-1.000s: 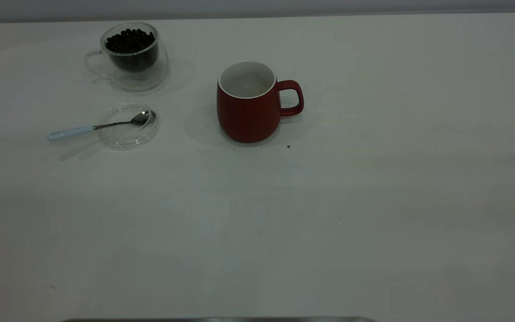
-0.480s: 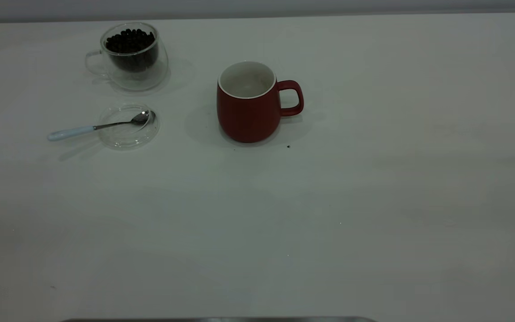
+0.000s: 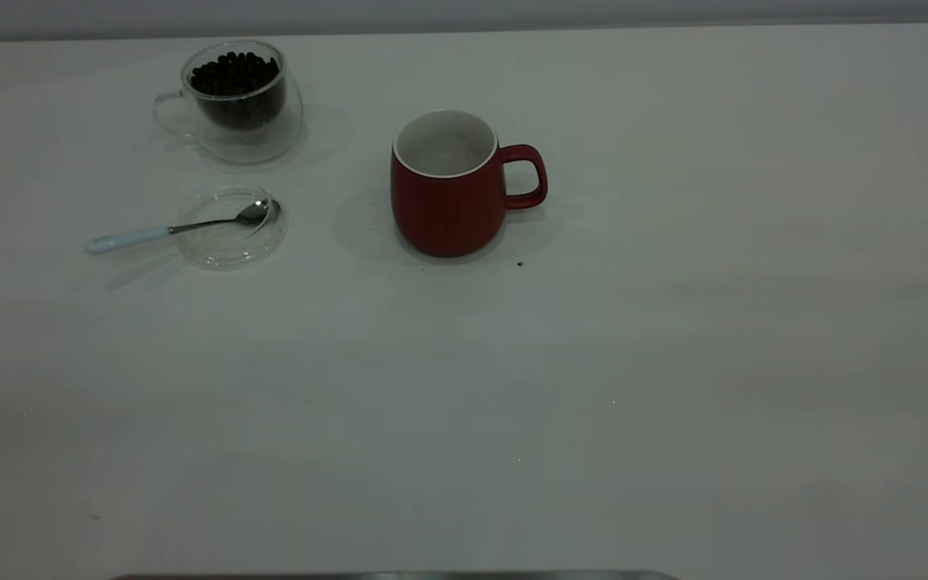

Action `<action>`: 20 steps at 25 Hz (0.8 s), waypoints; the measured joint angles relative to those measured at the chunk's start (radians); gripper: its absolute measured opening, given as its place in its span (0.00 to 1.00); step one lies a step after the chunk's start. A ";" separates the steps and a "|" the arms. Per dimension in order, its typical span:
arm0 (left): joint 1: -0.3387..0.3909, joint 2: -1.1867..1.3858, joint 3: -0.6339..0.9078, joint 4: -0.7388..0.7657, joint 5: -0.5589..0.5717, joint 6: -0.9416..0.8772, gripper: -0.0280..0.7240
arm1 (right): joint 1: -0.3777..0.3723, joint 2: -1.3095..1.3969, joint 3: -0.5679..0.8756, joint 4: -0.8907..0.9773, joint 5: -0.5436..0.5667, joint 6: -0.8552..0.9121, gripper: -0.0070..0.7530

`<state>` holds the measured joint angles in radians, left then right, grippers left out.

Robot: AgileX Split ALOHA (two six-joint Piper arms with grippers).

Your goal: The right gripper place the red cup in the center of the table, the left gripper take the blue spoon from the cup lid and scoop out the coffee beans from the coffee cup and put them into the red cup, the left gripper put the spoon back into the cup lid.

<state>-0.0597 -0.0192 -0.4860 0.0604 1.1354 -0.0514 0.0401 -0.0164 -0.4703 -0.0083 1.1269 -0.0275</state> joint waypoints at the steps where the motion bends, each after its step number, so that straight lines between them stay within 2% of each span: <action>1: 0.013 0.000 0.000 0.000 0.000 0.000 0.49 | 0.000 0.000 0.000 0.000 0.000 0.000 0.71; 20: 0.025 0.000 0.000 -0.002 0.000 0.005 0.49 | 0.000 0.000 0.000 0.000 0.000 0.000 0.71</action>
<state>-0.0347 -0.0192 -0.4860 0.0585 1.1354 -0.0468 0.0401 -0.0164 -0.4703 -0.0083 1.1269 -0.0275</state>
